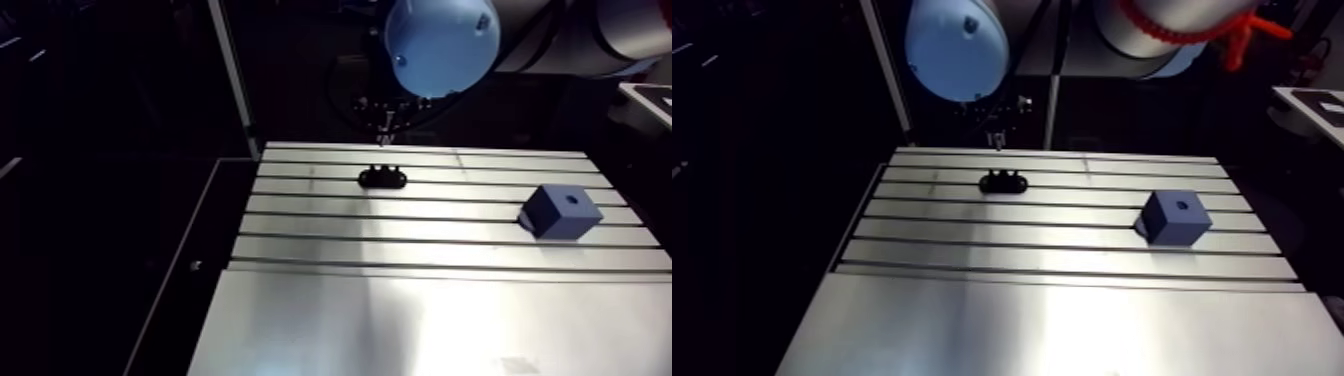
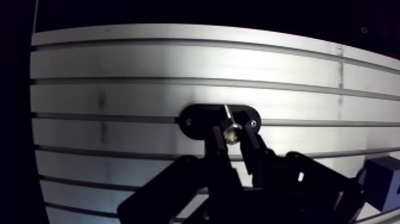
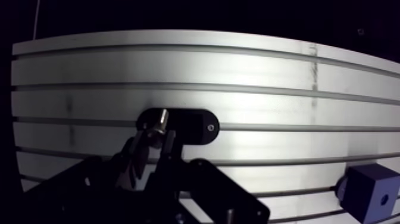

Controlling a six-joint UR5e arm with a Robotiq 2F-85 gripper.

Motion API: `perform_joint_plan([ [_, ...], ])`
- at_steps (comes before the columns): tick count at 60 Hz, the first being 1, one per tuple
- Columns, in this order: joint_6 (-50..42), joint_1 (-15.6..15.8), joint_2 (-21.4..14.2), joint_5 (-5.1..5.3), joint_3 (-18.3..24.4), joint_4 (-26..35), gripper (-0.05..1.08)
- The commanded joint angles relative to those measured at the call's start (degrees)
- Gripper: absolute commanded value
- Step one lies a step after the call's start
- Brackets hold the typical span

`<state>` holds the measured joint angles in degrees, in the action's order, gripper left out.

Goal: Pick up the M10 bolt and insert it into the hex recess until seated.

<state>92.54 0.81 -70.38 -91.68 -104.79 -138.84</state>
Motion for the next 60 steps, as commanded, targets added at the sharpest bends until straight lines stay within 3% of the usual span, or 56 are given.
perform_joint_plan([
  [1,5.82,-0.92,-5.87,0.46,1.36,8.95,0.78],
  [14,12.81,-5.91,-10.98,0.66,2.86,20.03,0.78],
  [22,20.74,-10.25,-12.73,0.68,2.39,22.86,0.79],
  [26,24.58,-12.34,-13.14,0.99,2.27,24.07,0.79],
  [28,28.78,-13.63,-13.24,1.73,2.42,25.07,0.79],
  [30,28.78,-13.63,-13.24,1.73,2.42,25.07,0.79],
  [32,33.07,-14.93,-13.16,2.7,2.94,25.8,0.8],
  [36,37.77,-16.88,-13.16,3.12,3.44,26.64,0.81],
  [39,40.38,-18.1,-13.01,2.98,3.64,27.39,0.81],
  [41,45.41,-20.86,-12.99,3.2,3.99,28.43,0.81],
  [47,51.1,-24.96,-12.25,3.22,4.76,28.58,0.81],
  [60,54.2,-27.21,-6.97,2.46,8.77,29.0,0.81],
])
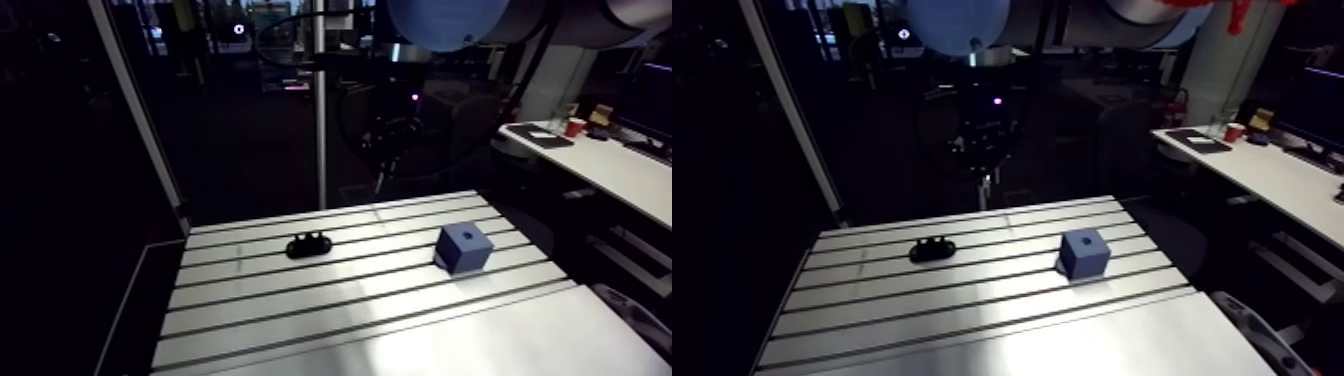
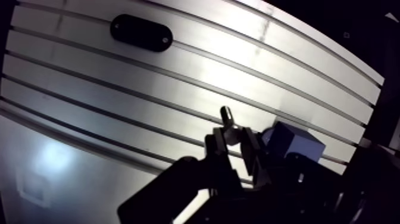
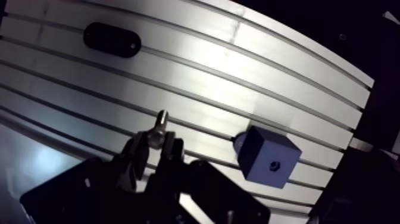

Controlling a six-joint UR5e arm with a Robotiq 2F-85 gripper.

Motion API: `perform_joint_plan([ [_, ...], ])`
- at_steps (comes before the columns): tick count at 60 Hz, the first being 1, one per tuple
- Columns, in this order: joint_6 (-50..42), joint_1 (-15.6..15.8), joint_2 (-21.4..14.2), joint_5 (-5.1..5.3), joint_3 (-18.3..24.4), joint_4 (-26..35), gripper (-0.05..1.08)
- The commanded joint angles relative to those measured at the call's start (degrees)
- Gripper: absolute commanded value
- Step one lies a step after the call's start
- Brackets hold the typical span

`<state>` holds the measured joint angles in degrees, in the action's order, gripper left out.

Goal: Pick up the M10 bolt and insert it into the hex recess until seated.

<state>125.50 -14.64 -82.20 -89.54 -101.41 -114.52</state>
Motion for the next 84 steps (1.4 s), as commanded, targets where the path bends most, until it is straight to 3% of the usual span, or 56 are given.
perform_joint_plan([
  [1,21.25,-11.76,4.85,0.32,5.38,4.68,0.81],
  [9,22.15,-12.43,6.76,0.12,7.58,5.26,0.81],
  [15,23.28,-12.51,7.92,-1.06,9.59,6.89,0.81],
  [19,24.34,-12.44,8.8,-2.54,11.03,7.73,0.81],
  [28,26.11,-12.44,10.29,-4.46,12.45,8.96,0.81],
  [29,26.46,-12.51,10.57,-5.13,12.65,9.22,0.81],
  [32,26.66,-12.52,10.69,-5.76,12.76,9.41,0.81],
  [34,26.77,-12.52,10.94,-7.09,13.11,9.6,0.81],
  [35,26.77,-12.52,10.94,-7.09,13.11,9.6,0.81],
  [37,26.95,-12.52,11.06,-8.09,13.05,9.95,0.81],
  [61,27.05,-14.37,10.65,-8.15,11.66,12.08,0.85],
  [84,27.05,-15.73,8.32,-8.07,5.63,10.64,0.88],
])
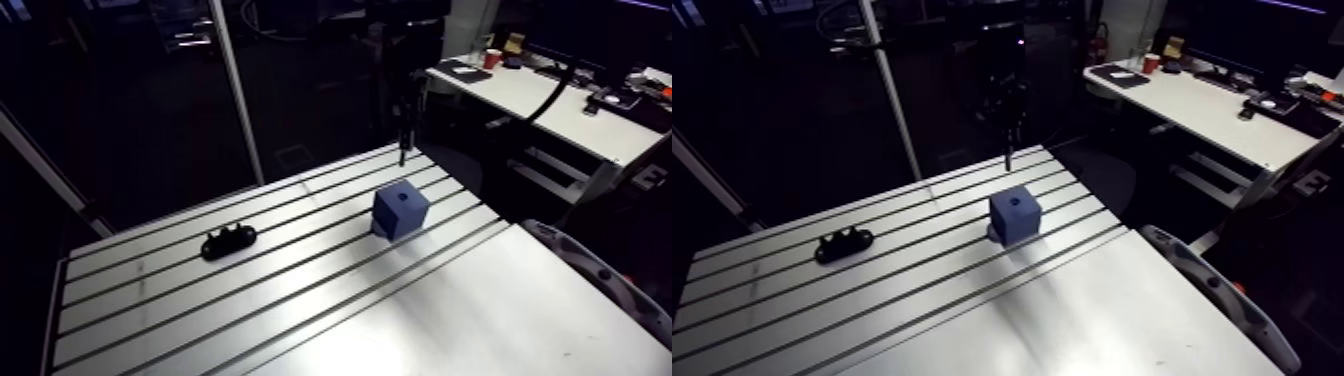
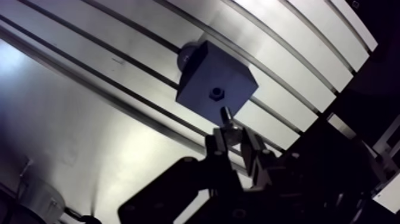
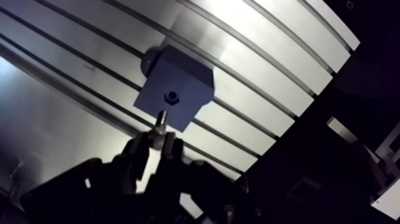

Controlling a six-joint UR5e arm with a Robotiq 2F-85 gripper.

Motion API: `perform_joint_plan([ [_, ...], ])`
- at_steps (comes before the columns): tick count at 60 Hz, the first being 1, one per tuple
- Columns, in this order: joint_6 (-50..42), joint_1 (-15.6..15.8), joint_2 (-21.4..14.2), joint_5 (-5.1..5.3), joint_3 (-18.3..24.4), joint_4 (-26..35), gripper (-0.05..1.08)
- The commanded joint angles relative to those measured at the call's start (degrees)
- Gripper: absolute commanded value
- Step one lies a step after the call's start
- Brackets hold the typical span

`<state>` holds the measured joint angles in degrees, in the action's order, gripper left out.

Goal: Pick up the M10 bolt and insert it into the hex recess until seated.

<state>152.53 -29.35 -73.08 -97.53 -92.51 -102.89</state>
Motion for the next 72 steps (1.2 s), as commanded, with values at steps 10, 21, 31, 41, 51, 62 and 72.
perform_joint_plan([
  [10,0.1,-1.67,-0.7,0.02,-4.26,-2.84,0.89],
  [21,0.1,-1.61,-0.7,-0.07,-5.41,-4.61,0.89],
  [31,0.02,-1.51,-0.63,-0.07,-6.22,-5.21,0.9],
  [41,0.18,-1.51,-0.26,-0.06,-6.48,-7.25,0.9],
  [51,0.98,-1.51,-0.09,-0.07,-6.83,-7.94,0.9],
  [62,1.07,-1.42,0.18,-0.06,-7.1,-8.87,0.9],
  [72,1.07,-1.42,0.09,0.01,-7.46,-9.03,0.9],
])
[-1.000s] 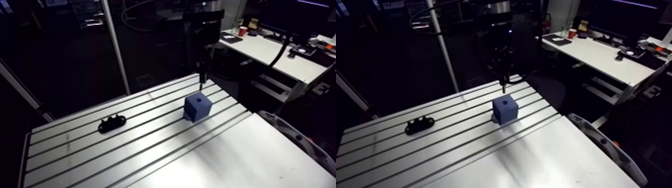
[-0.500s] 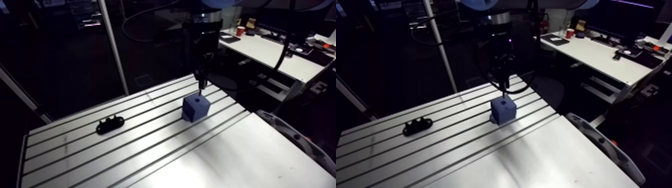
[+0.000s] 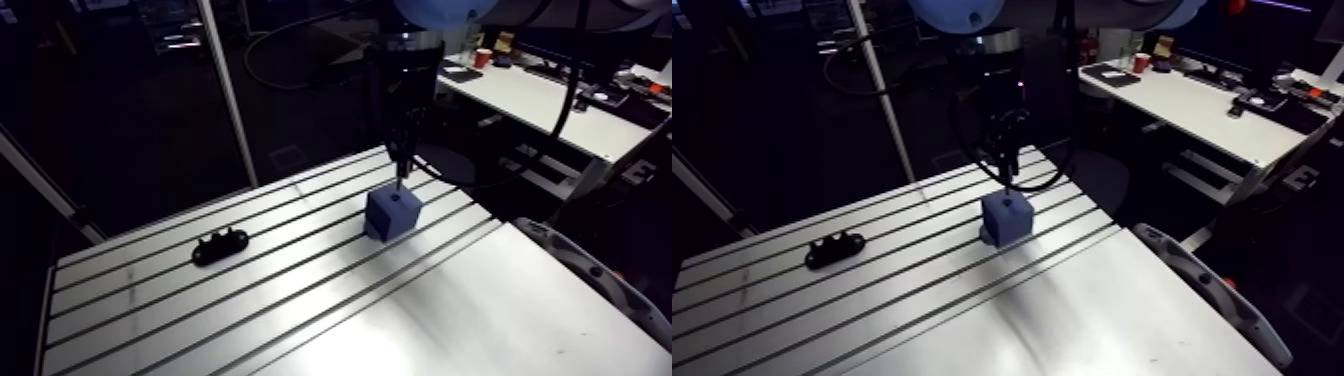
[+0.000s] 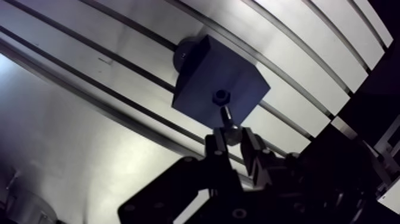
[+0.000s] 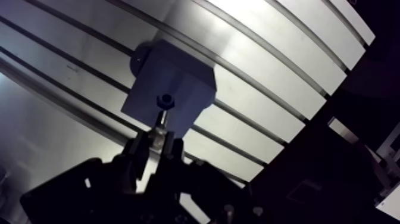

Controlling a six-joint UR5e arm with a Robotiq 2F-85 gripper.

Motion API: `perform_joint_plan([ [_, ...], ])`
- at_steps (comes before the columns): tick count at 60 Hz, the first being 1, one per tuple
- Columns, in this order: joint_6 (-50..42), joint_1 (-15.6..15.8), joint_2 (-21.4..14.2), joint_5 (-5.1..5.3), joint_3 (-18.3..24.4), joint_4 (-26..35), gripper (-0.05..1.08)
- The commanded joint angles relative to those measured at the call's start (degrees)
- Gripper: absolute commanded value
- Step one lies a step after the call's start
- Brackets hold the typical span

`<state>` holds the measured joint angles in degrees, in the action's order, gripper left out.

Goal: Pick up the M10 bolt and insert it into the hex recess until seated.

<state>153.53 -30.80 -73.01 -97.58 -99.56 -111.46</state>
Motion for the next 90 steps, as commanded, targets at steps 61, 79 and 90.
perform_joint_plan([
  [61,-0.26,0.12,1.35,0.07,-0.42,-0.65,0.91],
  [79,-0.36,0.21,1.79,0.07,-0.42,-0.65,0.91],
  [90,-0.1,0.21,1.87,0.07,-0.67,-2.74,0.91],
])
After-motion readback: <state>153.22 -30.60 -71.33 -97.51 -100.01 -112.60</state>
